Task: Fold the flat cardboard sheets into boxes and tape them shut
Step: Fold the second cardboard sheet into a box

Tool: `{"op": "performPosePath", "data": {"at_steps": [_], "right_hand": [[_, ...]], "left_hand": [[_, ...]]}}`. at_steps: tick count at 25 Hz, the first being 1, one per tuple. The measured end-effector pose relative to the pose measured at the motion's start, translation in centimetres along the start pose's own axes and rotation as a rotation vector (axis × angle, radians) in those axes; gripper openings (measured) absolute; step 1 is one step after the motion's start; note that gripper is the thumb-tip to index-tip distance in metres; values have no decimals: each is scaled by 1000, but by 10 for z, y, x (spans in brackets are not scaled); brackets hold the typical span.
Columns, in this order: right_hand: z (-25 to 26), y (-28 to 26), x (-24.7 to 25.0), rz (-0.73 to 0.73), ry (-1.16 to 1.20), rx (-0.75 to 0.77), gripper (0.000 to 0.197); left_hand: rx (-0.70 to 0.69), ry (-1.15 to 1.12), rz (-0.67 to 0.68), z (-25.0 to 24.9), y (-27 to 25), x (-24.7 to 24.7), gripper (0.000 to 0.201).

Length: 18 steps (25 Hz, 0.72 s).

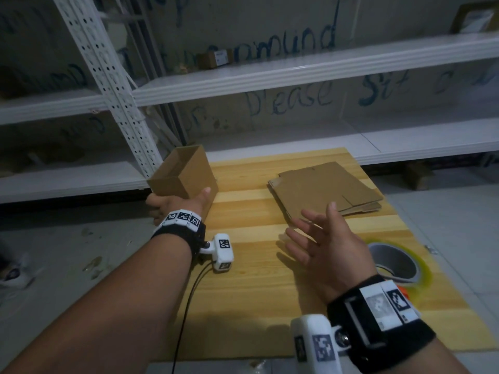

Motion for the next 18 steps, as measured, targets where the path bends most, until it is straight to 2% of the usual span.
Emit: {"op": "performPosePath", "data": {"at_steps": [6, 10, 12, 14, 18], "right_hand": [[8, -2, -1, 24, 7, 15, 58], [21, -1, 7, 10, 33, 40, 62], [31, 0, 13, -11, 51, 70, 63], [39, 0, 18, -34, 69, 96, 62], [58, -3, 29, -80, 101, 136, 62]], "left_hand": [[-19, 7, 19, 7, -10, -4, 135], [-15, -96, -2, 18, -32, 13, 138], [-32, -152, 28, 29, -51, 18, 129], [-74, -186, 107, 39, -72, 16, 111], [-174, 4, 399, 42, -105, -21, 68]]}}
Point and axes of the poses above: each hand's wrist, its own y-axis towards the middle knuckle, its own x-axis out of the back of the hand, z = x × y, the point moved 5 cm from there along y, towards the middle knuckle, and after that the axes turned 11 degrees about x, right-handed, at the moved point
